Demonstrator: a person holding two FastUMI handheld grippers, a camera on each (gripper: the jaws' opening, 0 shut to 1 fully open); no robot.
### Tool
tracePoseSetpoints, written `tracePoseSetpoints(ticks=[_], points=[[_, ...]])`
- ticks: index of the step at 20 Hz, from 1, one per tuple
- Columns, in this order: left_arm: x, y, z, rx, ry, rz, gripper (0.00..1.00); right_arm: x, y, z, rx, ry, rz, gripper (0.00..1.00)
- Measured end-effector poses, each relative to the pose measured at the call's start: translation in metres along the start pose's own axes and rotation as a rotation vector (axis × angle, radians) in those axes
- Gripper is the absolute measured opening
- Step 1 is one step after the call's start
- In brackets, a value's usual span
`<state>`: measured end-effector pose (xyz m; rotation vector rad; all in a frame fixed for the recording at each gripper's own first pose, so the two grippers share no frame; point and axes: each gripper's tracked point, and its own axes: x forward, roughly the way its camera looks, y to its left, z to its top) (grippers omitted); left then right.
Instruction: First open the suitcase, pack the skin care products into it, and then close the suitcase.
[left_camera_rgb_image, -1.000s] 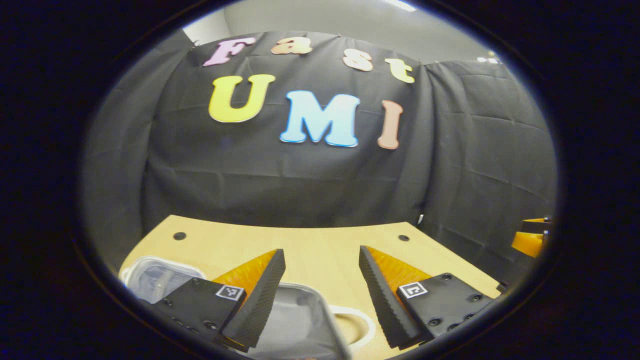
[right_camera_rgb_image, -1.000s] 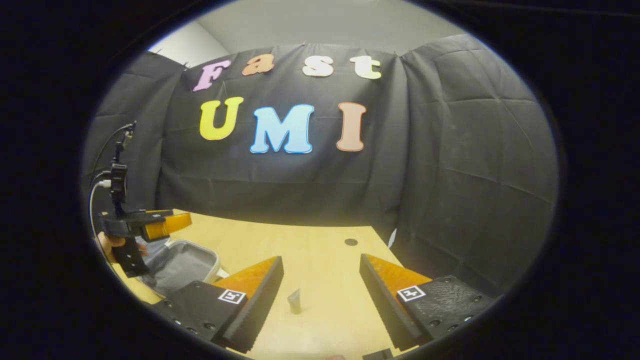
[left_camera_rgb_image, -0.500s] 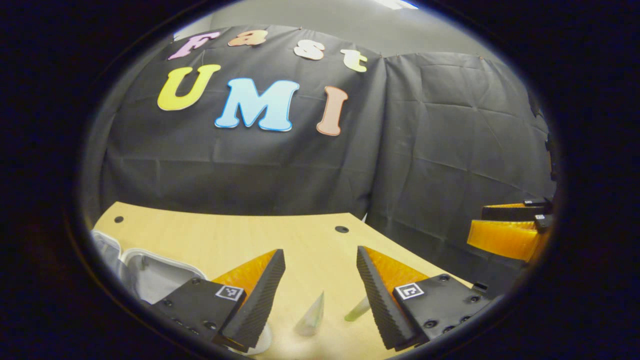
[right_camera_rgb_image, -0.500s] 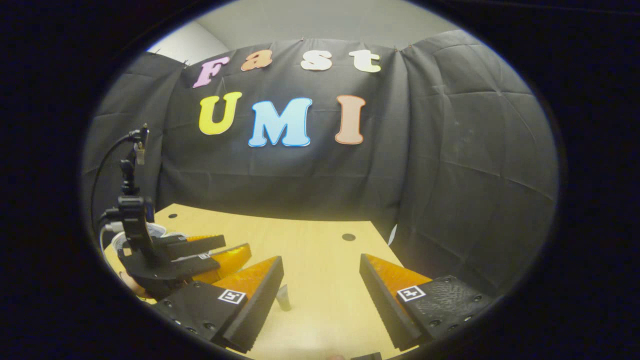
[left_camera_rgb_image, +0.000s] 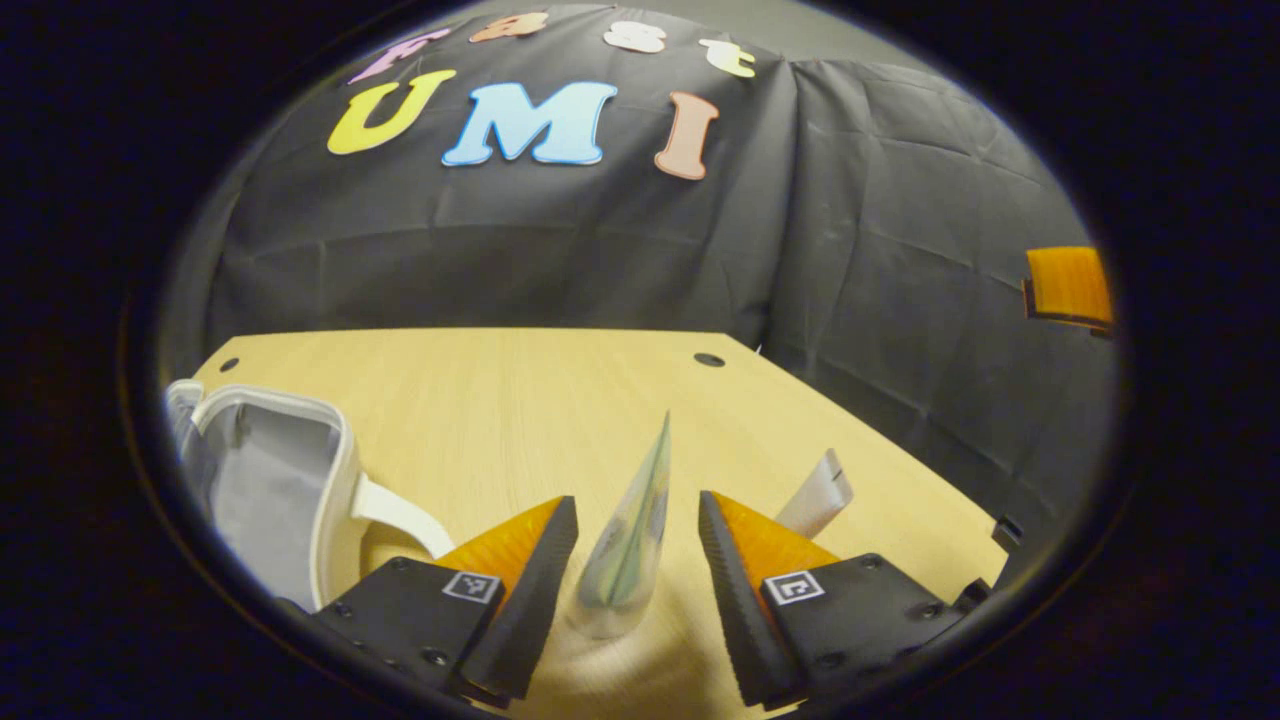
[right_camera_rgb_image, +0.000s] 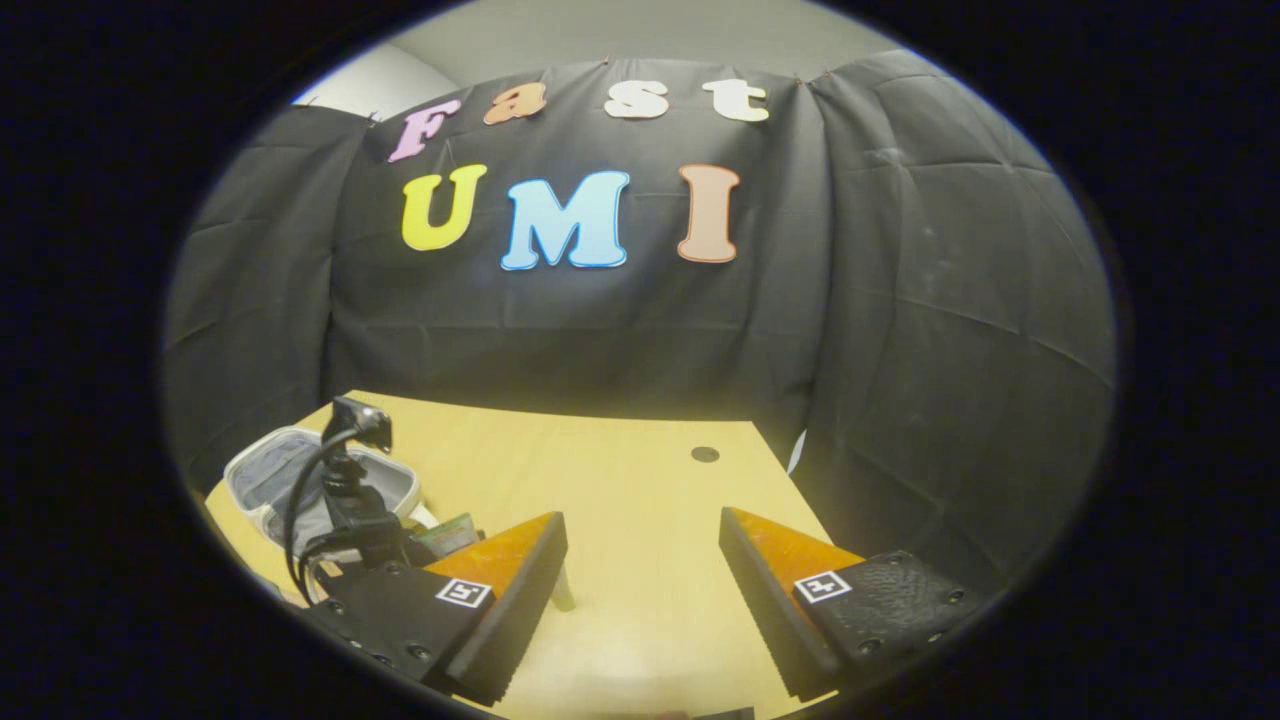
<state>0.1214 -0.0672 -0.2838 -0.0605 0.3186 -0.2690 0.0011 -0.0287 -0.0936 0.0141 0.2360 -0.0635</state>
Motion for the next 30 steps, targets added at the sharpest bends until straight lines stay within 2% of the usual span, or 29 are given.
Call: tracePoseSetpoints(ticks=[1,2,4,7,12,13,17,20,21,23,26,30], points=[[0.001,0.007,-0.003,0.008,0.022,0.029,0.77,0.003,0.003,-0.002,-0.001,0.007,0.008,0.93],[0.001,0.013,-0.006,0.015,0.039,0.051,0.57,0.006,0.006,-0.004,0.0,0.013,0.02,0.93],[0.002,0.016,-0.006,0.031,0.074,0.06,0.49,0.013,0.014,-0.01,0.008,0.029,0.047,0.94],[-0.016,0.009,-0.005,-0.1,0.155,0.0,0.4,0.028,0.03,-0.022,0.04,0.062,0.088,0.94],[-0.078,0.021,0.064,-0.205,0.122,-0.025,0.4,0.067,0.068,-0.055,0.055,0.123,0.157,0.94],[-0.095,0.03,0.077,-0.204,0.115,-0.012,0.43,0.078,0.074,-0.07,0.047,0.15,0.165,0.94],[-0.154,0.087,0.094,-0.214,0.143,0.087,0.4,0.106,0.095,-0.131,0.028,0.312,0.179,0.93],[-0.183,0.143,0.083,-0.235,0.185,0.177,0.4,0.114,0.093,-0.16,0.036,0.385,0.153,0.82],[-0.19,0.159,0.076,-0.254,0.207,0.196,0.4,0.116,0.091,-0.162,0.047,0.388,0.132,0.6],[-0.196,0.188,0.06,-0.275,0.254,0.227,0.4,0.111,0.088,-0.163,0.097,0.409,0.094,0.29],[-0.192,0.223,0.034,-0.274,0.348,0.265,0.4,0.092,0.09,-0.162,0.161,0.444,0.067,0.23],[-0.175,0.255,0.007,-0.236,0.452,0.293,0.41,0.043,0.115,-0.14,0.269,0.437,0.09,0.22]])
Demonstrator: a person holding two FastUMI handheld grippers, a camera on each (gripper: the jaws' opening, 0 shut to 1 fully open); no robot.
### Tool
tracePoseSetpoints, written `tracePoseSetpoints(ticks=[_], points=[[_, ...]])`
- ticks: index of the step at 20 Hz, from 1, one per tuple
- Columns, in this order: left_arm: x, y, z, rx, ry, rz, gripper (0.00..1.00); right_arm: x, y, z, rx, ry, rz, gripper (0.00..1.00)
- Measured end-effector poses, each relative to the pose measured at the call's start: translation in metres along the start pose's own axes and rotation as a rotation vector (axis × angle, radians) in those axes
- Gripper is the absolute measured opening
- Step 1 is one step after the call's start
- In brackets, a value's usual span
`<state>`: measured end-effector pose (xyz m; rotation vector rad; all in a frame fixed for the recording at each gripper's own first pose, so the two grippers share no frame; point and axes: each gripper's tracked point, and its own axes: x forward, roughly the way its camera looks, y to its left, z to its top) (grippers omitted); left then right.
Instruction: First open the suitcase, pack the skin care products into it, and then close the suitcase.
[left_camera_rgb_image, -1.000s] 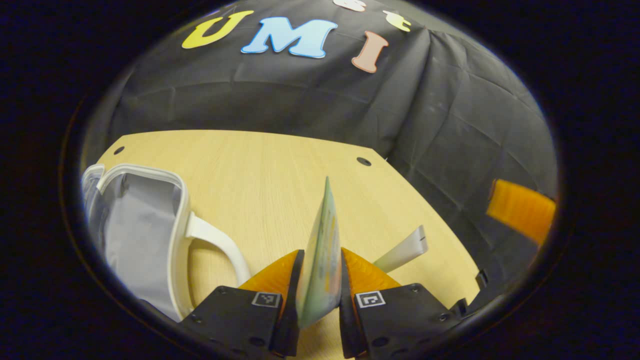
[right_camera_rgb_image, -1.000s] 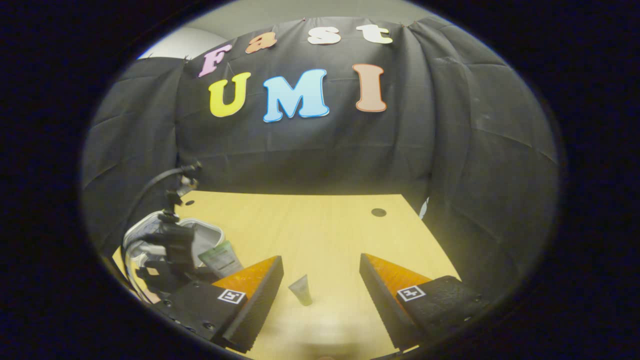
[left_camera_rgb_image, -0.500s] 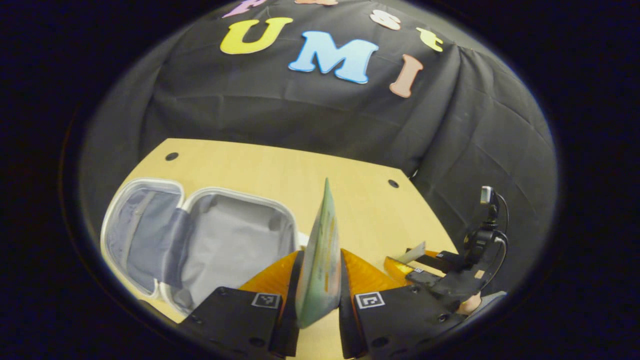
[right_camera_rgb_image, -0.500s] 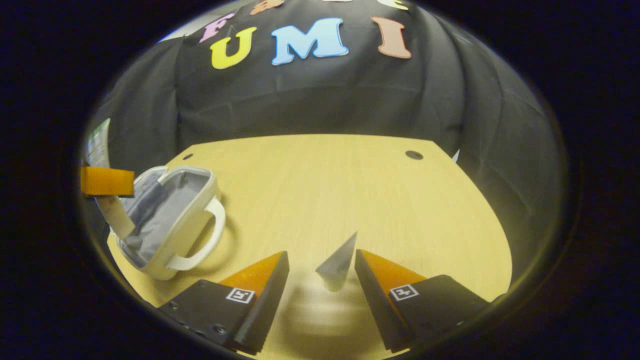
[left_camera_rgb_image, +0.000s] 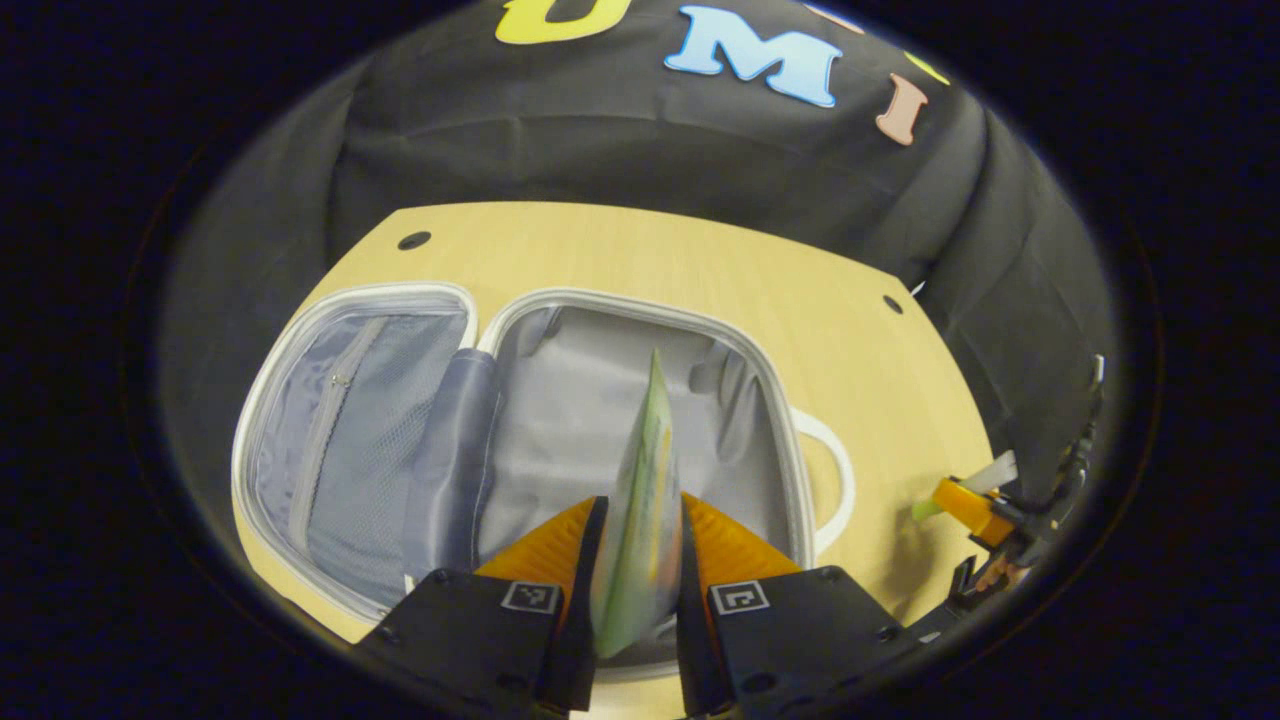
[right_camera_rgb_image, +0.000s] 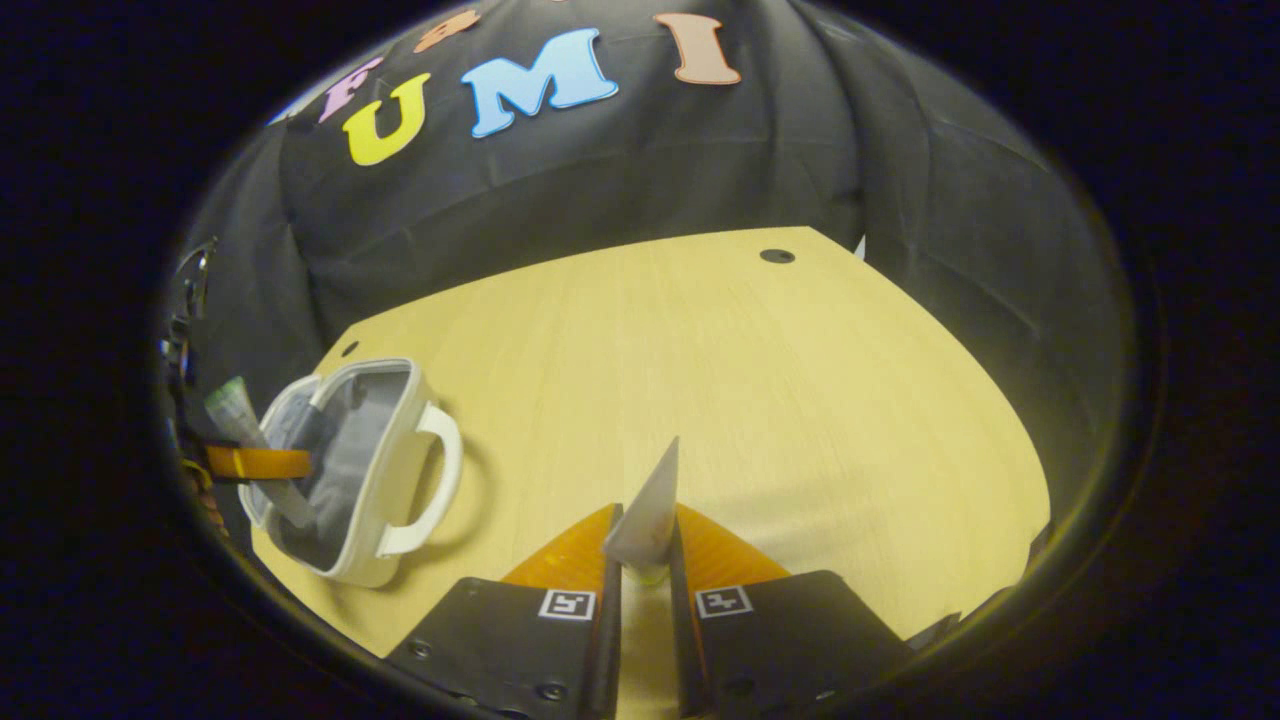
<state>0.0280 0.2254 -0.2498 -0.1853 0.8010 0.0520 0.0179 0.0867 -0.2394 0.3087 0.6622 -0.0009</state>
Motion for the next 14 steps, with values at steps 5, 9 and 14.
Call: tracePoseSetpoints(ticks=[5,9,14], points=[[0.032,0.013,-0.002,0.029,0.04,0.001,0.43,-0.04,0.059,-0.008,0.029,-0.001,0.073,0.22],[0.029,0.017,0.015,0.024,-0.039,-0.021,0.64,-0.055,0.117,-0.006,-0.016,-0.014,0.157,0.21],[-0.022,0.043,0.037,0.024,-0.174,-0.015,0.86,-0.035,0.19,-0.004,-0.093,0.011,0.265,0.21]])
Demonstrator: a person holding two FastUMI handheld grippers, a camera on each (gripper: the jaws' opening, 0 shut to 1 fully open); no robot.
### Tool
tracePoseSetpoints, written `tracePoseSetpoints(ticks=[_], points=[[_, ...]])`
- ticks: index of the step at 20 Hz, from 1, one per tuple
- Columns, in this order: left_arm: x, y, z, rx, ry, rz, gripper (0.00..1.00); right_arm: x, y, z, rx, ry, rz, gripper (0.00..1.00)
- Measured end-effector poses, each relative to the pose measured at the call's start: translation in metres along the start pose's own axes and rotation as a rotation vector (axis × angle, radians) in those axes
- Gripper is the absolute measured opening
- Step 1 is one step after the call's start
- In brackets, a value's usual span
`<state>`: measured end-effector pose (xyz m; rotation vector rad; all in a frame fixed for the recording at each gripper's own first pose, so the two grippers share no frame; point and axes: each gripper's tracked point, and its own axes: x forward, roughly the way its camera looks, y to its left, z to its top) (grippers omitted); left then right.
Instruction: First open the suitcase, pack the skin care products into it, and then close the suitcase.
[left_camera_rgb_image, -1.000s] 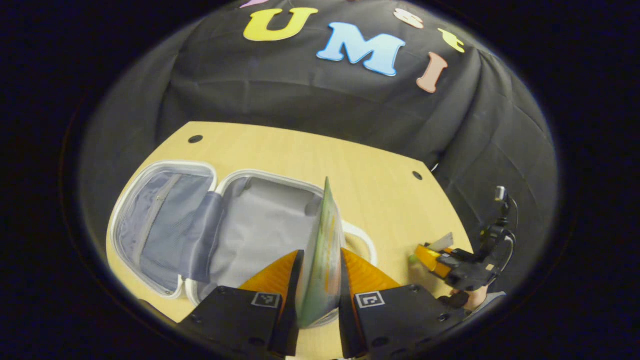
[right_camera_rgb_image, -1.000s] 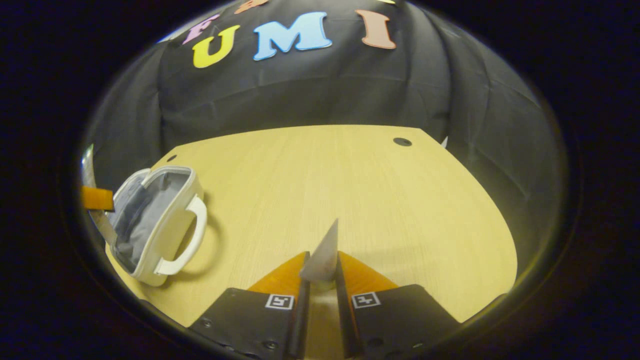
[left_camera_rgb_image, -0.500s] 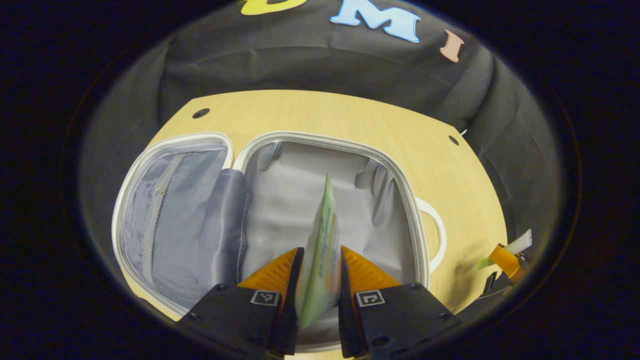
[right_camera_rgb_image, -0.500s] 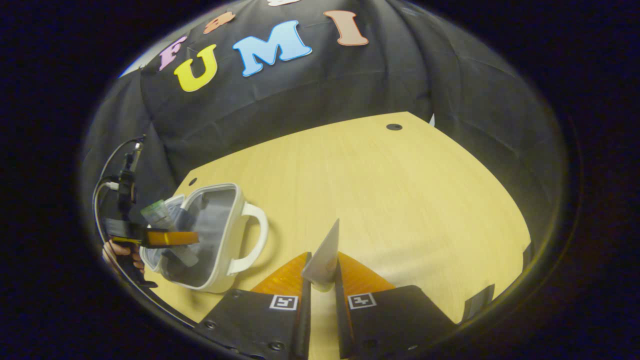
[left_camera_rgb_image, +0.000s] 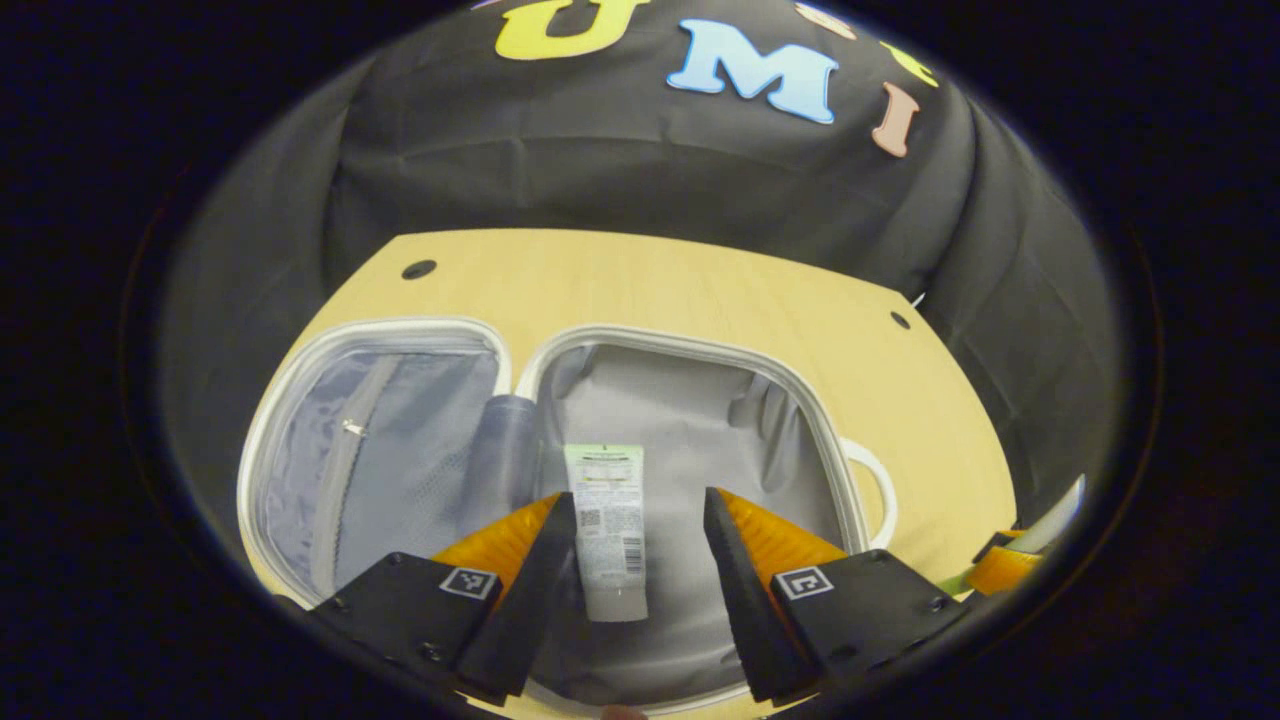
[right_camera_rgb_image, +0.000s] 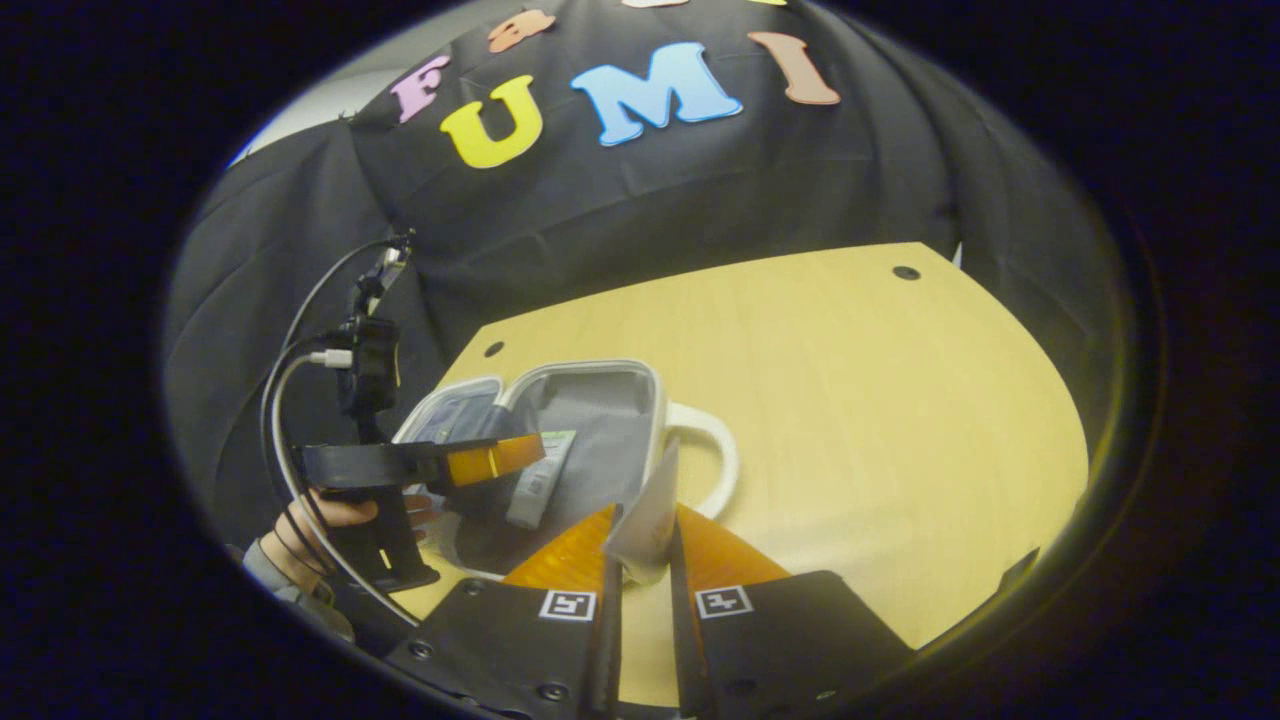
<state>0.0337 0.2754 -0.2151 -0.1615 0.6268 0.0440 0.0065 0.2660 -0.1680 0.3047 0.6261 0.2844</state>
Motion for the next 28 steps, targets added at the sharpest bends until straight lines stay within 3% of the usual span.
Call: tracePoseSetpoints(ticks=[2,5,6,11,14,16,20,28], points=[[-0.026,0.026,0.011,0.005,-0.053,0.045,0.86,0.025,0.017,-0.006,-0.023,0.035,0.031,0.17],[-0.068,0.076,0.024,0.004,-0.118,0.127,0.87,0.062,0.028,-0.022,-0.04,0.11,0.044,0.21],[-0.078,0.093,0.025,-0.003,-0.136,0.156,0.94,0.073,0.029,-0.026,-0.044,0.13,0.043,0.17],[-0.113,0.195,0.013,-0.112,-0.144,0.304,0.97,0.093,0.034,-0.023,-0.076,0.118,0.051,0.32],[-0.123,0.249,0.012,-0.184,-0.141,0.364,0.97,0.08,0.032,-0.006,-0.102,0.029,0.024,1.0],[-0.124,0.283,0.014,-0.201,-0.139,0.394,0.97,0.071,0.031,0.003,-0.12,-0.016,0.001,0.95],[-0.119,0.336,0.026,-0.25,-0.133,0.397,0.96,0.046,0.029,0.019,-0.14,-0.087,-0.037,0.96],[-0.051,0.388,-0.001,-0.39,-0.008,0.244,0.97,0.013,0.009,0.03,-0.199,-0.13,-0.156,0.96]])
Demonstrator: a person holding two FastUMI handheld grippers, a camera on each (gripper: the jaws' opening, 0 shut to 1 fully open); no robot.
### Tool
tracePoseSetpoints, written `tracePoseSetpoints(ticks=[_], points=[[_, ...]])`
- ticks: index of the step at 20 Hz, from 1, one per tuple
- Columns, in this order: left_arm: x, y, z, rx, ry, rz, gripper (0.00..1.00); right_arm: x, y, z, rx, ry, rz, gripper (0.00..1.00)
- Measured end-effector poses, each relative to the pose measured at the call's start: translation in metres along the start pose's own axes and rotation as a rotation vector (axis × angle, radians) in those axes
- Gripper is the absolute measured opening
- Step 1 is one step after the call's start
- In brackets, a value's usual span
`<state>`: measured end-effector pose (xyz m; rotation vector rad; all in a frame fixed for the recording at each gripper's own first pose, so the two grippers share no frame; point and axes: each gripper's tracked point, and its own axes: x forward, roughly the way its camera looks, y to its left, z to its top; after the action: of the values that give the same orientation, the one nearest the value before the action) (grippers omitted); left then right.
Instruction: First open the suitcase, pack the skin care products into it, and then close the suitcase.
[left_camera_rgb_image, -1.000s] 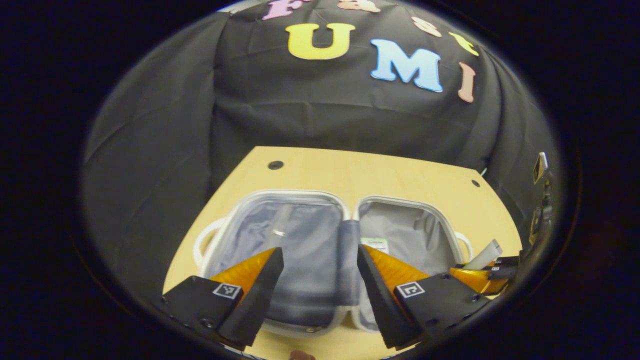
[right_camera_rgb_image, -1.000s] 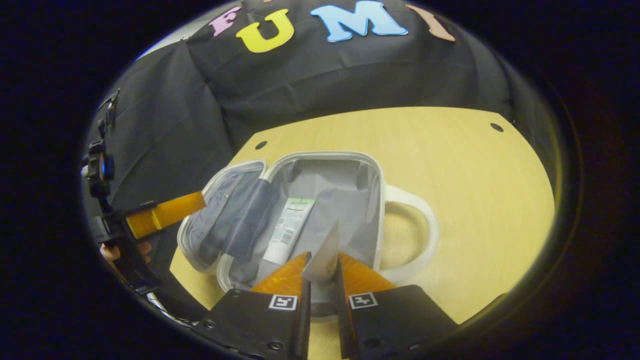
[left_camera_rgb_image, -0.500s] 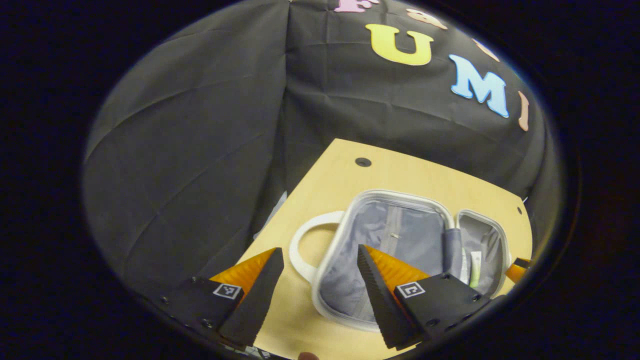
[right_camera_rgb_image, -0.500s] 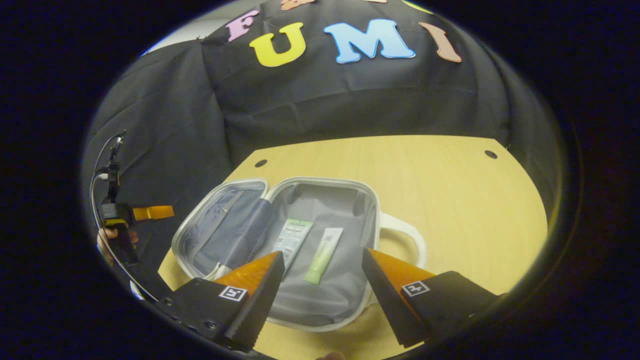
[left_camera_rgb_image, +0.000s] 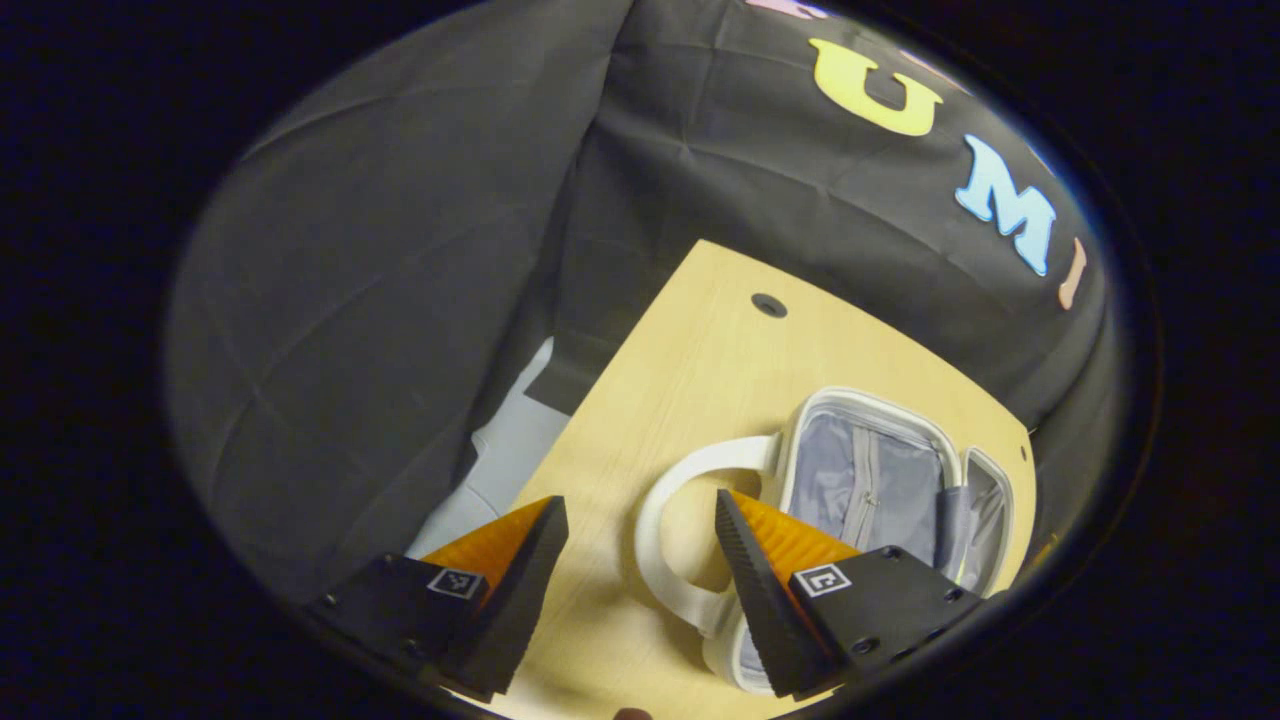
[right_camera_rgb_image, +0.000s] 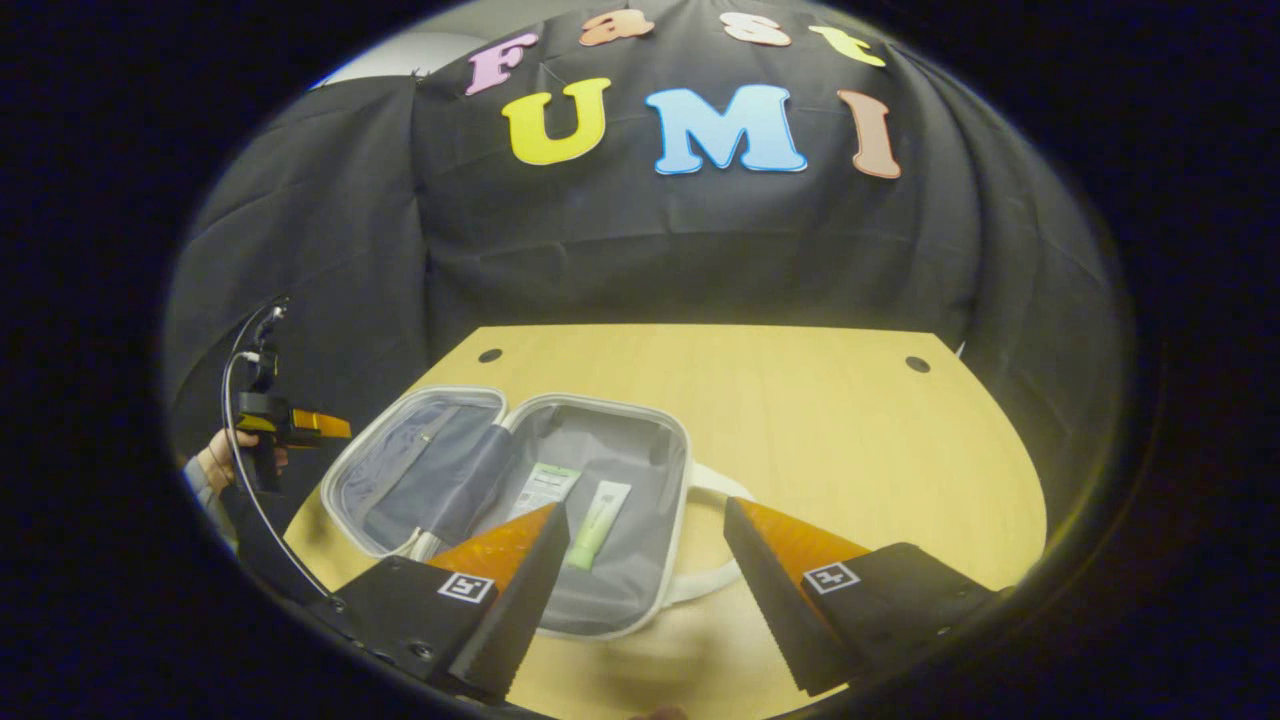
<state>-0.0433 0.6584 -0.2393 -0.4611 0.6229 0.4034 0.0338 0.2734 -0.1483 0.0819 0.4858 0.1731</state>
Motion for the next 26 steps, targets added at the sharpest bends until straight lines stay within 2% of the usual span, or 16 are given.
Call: tracePoseSetpoints(ticks=[5,7,8,9,13,17,20,23,26], points=[[0.024,-0.012,-0.014,-0.137,0.048,-0.1,0.96,-0.006,-0.003,-0.002,0.004,0.009,-0.022,0.96],[0.032,-0.019,-0.019,-0.199,0.059,-0.138,0.76,-0.009,-0.006,-0.002,0.006,0.008,-0.026,0.96],[0.034,-0.013,-0.021,-0.215,0.073,-0.109,0.65,-0.01,-0.008,-0.001,0.005,0.005,-0.029,0.96],[0.036,-0.007,-0.022,-0.224,0.06,-0.086,0.42,-0.012,-0.009,-0.001,0.004,0.002,-0.03,0.96],[0.022,-0.013,-0.017,-0.278,0.028,-0.106,0.16,-0.018,-0.019,0.002,0.011,-0.008,-0.032,0.96],[-0.023,-0.035,0.011,-0.214,-0.04,-0.127,0.11,-0.024,-0.027,0.009,0.025,-0.033,-0.009,0.96],[-0.08,-0.067,0.043,-0.204,-0.134,-0.165,0.11,-0.031,-0.035,0.016,0.013,-0.067,0.015,0.96],[-0.15,-0.117,0.071,-0.189,-0.228,-0.215,0.11,-0.036,-0.049,0.02,-0.007,-0.095,0.045,0.96],[-0.205,-0.193,0.08,-0.115,-0.289,-0.252,0.11,-0.043,-0.07,0.027,-0.015,-0.127,0.076,0.95]])
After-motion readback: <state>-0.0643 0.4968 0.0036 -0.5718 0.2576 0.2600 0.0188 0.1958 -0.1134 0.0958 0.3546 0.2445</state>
